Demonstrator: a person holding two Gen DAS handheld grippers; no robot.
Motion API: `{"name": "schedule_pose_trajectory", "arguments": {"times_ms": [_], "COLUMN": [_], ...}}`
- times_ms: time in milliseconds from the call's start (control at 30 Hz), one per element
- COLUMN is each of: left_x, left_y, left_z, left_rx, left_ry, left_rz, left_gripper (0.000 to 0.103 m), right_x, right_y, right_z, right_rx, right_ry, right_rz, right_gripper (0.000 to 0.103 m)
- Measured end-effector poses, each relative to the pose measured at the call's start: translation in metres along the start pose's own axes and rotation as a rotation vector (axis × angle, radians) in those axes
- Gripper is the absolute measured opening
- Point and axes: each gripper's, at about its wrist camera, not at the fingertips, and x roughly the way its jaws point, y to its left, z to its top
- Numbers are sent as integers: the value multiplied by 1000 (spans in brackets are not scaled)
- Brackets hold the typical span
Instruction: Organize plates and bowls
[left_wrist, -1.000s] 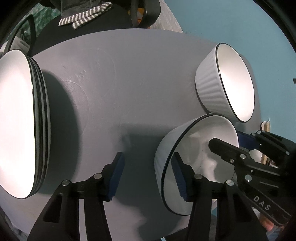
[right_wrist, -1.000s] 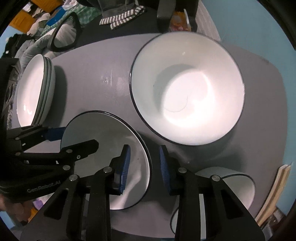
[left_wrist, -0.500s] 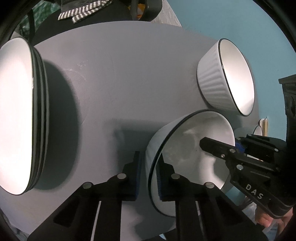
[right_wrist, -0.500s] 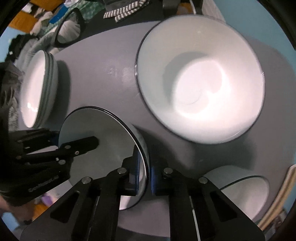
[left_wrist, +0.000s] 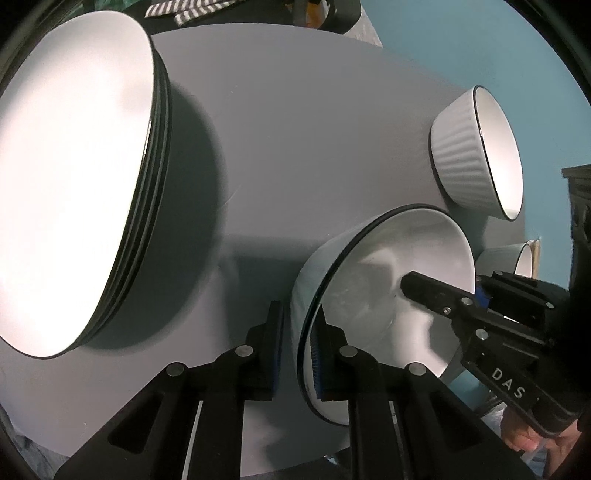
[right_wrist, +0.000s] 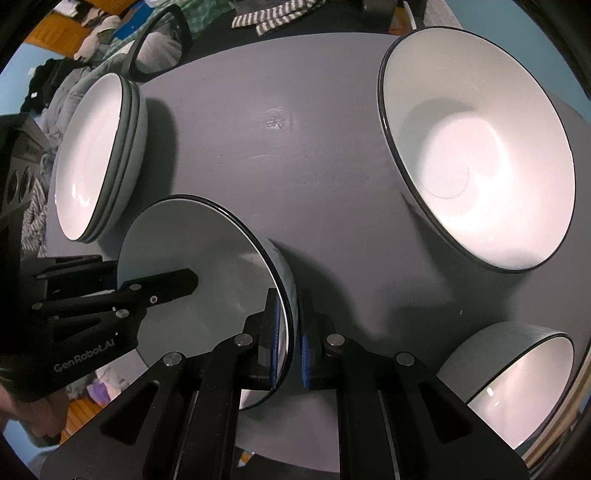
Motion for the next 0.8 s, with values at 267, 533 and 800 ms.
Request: {"name": "schedule_pose_trajectory", "arguments": {"times_ms": [267,533,800], "left_x": [2,-5,-3], "left_y": [5,27,18], "left_z": [7,-5,-3], "left_rx": [-4,2,36], "left_ry": [-6,-6,6], "left_rz": [-18,-34,-38], "left_gripper": [13,13,13], "right_x": [2,-6,-5], "right_y": [-10,-22,-36], "right_z": [-3,-22,-23], "right_rx": [60,75,154], "right_ry": [-30,-40,-7], "right_rz": [23,-3,67], "right_gripper": [10,13,14]}}
